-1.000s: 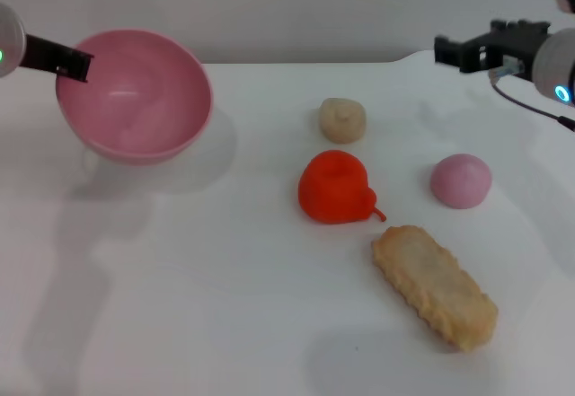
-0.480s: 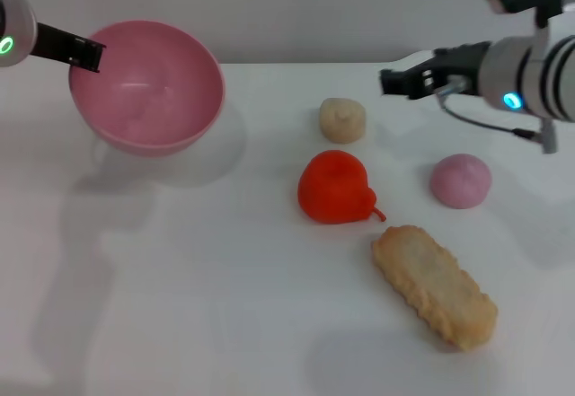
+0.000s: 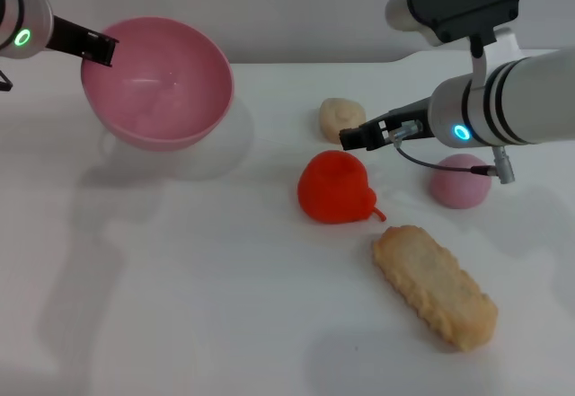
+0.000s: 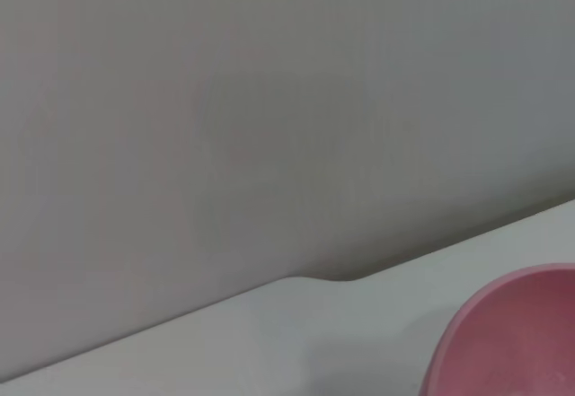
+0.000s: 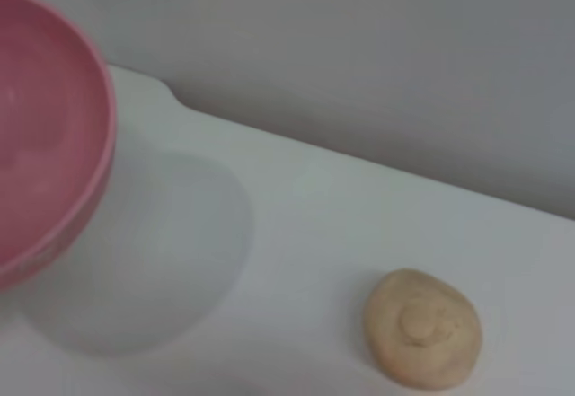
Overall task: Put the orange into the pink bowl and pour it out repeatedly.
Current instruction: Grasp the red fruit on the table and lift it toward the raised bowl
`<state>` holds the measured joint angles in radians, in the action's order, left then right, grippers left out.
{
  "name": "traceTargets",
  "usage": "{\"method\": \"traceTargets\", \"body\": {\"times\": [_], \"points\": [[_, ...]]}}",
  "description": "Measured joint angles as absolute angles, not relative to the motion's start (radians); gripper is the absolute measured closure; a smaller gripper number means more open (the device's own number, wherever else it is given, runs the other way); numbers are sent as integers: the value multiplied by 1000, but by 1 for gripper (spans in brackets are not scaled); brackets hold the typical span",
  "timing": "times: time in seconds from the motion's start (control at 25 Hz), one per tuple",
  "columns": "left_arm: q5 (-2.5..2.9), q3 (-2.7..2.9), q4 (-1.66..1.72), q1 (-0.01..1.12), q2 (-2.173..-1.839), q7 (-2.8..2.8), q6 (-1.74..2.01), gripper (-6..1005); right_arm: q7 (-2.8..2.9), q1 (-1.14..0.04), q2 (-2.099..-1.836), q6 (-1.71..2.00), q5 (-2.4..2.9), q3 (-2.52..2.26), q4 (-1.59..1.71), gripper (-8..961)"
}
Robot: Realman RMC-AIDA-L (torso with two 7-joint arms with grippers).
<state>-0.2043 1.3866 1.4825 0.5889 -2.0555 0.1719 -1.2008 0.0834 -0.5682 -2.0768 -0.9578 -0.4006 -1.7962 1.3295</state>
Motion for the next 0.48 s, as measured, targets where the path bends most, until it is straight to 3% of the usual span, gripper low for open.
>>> {"method": "traceTargets", "body": {"times": [0.48], "points": [[-210, 1387, 1476, 591, -2055, 172, -1177, 958, 77, -597, -2077, -921, -475, -1834, 1282, 162]]}}
